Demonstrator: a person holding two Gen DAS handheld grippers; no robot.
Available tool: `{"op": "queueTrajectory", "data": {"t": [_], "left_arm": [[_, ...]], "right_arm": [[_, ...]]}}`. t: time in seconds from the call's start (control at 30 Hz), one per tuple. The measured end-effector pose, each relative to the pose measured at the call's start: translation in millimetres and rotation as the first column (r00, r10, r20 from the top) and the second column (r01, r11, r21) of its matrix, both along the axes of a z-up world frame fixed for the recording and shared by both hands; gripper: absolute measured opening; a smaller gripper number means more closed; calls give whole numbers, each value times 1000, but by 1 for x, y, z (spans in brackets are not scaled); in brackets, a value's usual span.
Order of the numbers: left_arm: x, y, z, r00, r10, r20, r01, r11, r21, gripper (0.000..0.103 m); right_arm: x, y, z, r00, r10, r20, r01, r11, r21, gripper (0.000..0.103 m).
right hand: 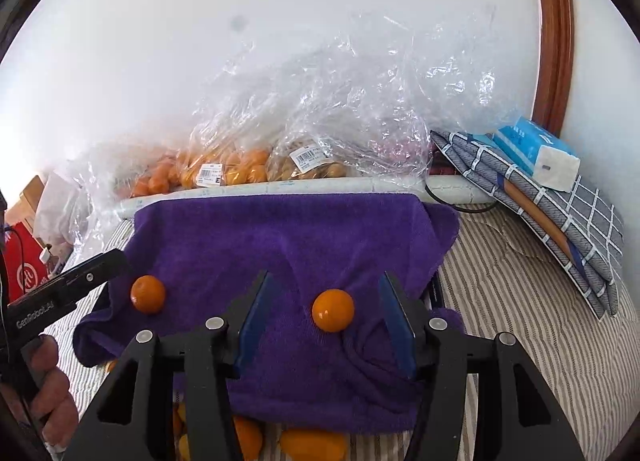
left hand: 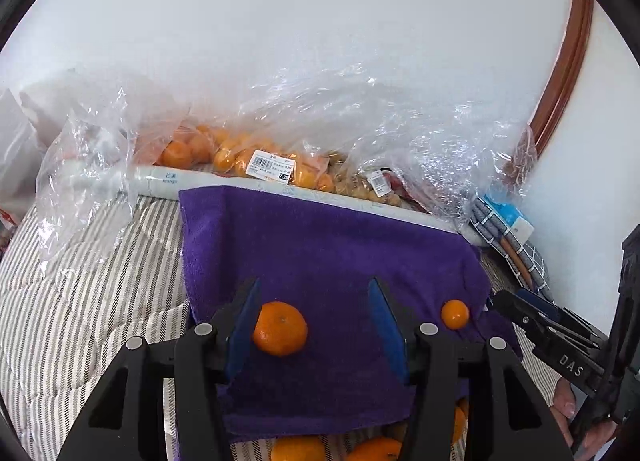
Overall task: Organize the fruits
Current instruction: 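Withdraw both tools from the towel back toward the fruit pile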
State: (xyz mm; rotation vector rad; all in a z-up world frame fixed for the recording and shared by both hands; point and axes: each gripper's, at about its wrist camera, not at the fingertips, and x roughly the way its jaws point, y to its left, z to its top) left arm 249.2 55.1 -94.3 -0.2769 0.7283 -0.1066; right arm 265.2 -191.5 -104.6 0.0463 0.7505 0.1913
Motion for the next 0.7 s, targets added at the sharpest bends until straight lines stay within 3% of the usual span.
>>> {"op": "queueTrajectory", "data": {"t": [0.17,0.33,0.7], "left_arm": [[-10,-11,16,999,-45,13,45,999,24,52],[-23,-20,18,997,-80,-23,81,995,63,52],[-66,17,2,995,-5,-102,9,999,44,52]], "right_arm": [[-20,-5,2,1000,-10,-27,10,1000,-15,55],[-41,-10,-2,998,-19,-58,18,1000,-24,55],[-76,-16,-13,994,-39,-99,39,999,-3,48]]}}
